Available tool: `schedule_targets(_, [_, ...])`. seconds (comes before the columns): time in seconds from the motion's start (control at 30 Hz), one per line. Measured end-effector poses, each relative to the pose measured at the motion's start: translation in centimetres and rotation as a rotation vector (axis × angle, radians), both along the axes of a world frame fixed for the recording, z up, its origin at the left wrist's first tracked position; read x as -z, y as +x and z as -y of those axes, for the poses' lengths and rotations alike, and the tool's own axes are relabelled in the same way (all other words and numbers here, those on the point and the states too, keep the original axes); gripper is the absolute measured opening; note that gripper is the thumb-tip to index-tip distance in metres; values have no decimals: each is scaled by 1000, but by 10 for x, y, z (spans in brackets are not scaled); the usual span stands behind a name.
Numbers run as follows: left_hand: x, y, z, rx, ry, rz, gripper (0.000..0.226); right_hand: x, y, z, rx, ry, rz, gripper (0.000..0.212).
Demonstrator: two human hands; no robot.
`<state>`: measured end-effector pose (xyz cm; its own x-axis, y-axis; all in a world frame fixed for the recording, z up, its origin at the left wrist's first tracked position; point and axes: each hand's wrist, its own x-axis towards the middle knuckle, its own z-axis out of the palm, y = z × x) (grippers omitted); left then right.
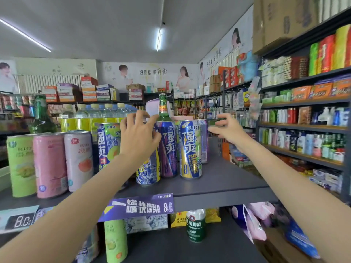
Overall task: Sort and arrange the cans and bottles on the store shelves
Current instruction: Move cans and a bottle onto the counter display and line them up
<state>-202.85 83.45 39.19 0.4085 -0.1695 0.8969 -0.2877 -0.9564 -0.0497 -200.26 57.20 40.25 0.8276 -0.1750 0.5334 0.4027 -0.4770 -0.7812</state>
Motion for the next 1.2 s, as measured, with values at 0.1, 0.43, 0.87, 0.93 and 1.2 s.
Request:
schedule_targets(0.1, [-27, 2, -3, 72, -74, -23, 46, -34, -13, -19, -43, -51, 90, 60])
schedule_targets(0.43, [-105, 54, -11, 212, 23, -433, 73, -109, 63, -86, -227, -475, 168, 83])
schedule_targets(0.87, [-97, 87, -35, 73, 26, -848, 78, -89, 165, -108, -330, -494, 80, 99])
schedule_targets(0.93, [-94, 88, -33, 75, 5, -858, 77, -91, 163, -108, -340, -470, 92, 91])
schedule_targets(1.2, [-93, 89, -35, 125, -53, -746, 77, -148, 115, -106, -410, -313, 255, 83])
